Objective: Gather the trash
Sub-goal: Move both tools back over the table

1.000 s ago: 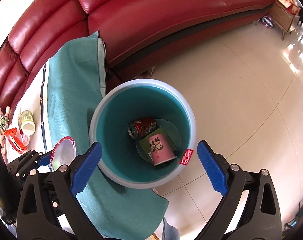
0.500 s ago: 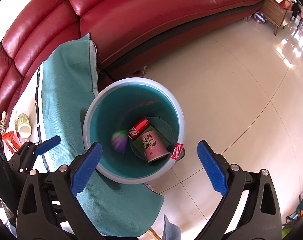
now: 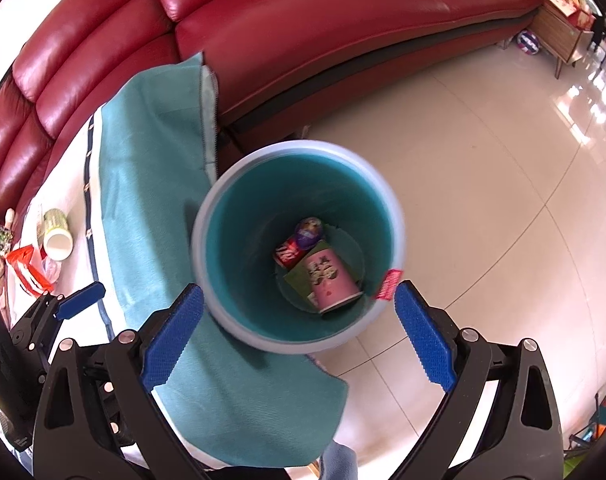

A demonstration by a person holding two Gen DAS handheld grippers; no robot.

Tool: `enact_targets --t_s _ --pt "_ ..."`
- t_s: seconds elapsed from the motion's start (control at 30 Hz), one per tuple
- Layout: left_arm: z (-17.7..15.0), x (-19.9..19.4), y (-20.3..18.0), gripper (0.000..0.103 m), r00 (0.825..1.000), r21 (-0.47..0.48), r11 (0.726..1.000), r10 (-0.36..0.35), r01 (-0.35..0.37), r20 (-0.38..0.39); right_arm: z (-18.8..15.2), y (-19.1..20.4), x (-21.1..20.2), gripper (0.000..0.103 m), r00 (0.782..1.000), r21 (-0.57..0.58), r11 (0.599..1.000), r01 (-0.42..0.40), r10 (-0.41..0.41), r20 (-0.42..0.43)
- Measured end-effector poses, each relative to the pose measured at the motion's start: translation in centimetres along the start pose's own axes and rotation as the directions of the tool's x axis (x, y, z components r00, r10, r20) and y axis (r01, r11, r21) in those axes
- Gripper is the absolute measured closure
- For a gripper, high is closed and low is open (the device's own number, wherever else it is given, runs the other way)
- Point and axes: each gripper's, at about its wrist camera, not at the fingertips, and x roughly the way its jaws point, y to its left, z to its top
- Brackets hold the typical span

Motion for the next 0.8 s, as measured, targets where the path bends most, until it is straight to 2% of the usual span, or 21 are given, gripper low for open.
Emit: enact_targets --t_s 0.4,0.53,0.8 --pt "-6.1 -5.6 8.2 0.008 0.996 -0.141 0.988 0.066 -0.059 0.051 -2.7 10.6 0.1 0.011 0.999 -0.169 0.985 -0.034 0.037 0.020" --pt "-8.3 -7.7 11.7 0.008 0.994 -0.214 0.975 0.085 -0.068 0.073 -3.7 15.1 0.2 0.011 0.999 -0.255 0.967 -0.020 0.027 0.025" --pt "-12.8 -11.0 18.6 0.008 0.986 -0.330 0.940 0.127 -0.087 0.103 -5.1 23.8 1.3 0.011 0.998 -0.373 0.926 -0.053 0.055 -0.005"
